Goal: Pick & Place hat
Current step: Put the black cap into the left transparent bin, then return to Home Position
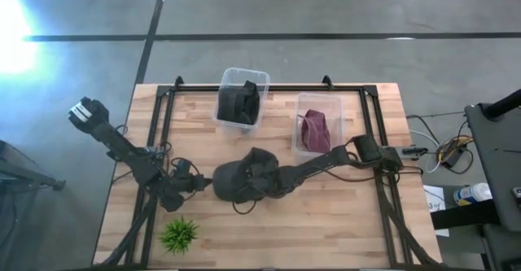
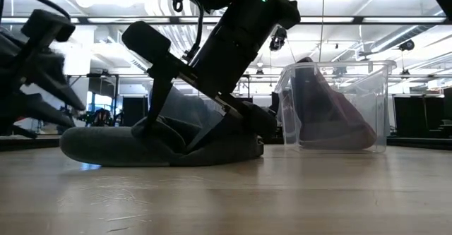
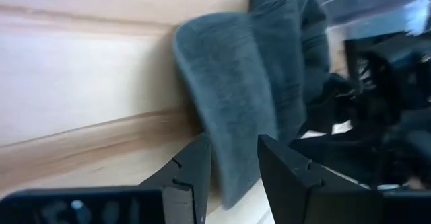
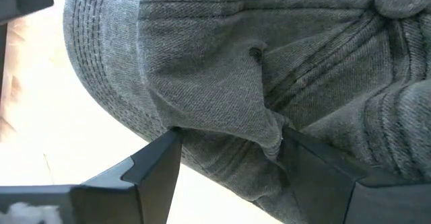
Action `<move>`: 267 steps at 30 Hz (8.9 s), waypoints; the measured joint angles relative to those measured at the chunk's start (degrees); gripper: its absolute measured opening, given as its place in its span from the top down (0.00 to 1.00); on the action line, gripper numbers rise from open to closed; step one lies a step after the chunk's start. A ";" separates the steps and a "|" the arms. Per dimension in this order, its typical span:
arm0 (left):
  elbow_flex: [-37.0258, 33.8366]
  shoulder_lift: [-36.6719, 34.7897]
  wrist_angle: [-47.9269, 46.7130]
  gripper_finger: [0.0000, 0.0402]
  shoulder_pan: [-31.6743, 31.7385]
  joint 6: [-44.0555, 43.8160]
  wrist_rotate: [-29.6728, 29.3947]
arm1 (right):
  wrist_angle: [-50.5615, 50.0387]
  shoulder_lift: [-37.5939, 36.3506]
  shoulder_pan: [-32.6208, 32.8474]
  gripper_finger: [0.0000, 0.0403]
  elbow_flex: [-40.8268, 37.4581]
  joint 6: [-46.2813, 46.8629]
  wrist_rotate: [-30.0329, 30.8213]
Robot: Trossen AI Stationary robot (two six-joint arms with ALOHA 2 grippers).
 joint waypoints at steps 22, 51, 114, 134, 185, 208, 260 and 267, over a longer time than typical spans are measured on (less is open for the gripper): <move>-2.90 9.28 18.25 0.71 1.99 4.32 0.39 | 7.92 0.07 -0.76 0.39 -0.09 0.00 -0.60; 5.51 -17.08 21.75 0.98 2.05 57.45 -17.02 | -16.14 -20.82 12.33 0.39 0.00 -3.46 18.71; 53.58 26.05 -29.88 0.98 78.91 85.63 52.27 | -24.58 -21.51 15.74 0.39 -0.50 10.91 28.68; 53.38 13.78 -33.69 0.66 78.40 88.76 47.53 | -25.05 -21.51 15.90 0.39 -0.96 10.25 28.33; 10.69 -44.47 12.44 0.65 46.47 81.06 64.77 | 32.06 -35.26 -9.21 0.39 -26.73 -47.01 -16.56; 1.33 -49.35 15.22 0.65 46.49 85.19 62.58 | 35.43 -73.06 -21.64 0.39 -57.94 -52.83 -21.03; -16.69 -62.58 9.61 0.65 46.49 82.68 56.16 | 23.50 -105.44 -21.59 0.39 -79.43 -69.31 -20.68; -16.80 -62.58 7.81 0.65 46.44 89.33 49.04 | 23.83 -105.44 -21.59 0.39 -77.04 -68.45 -20.70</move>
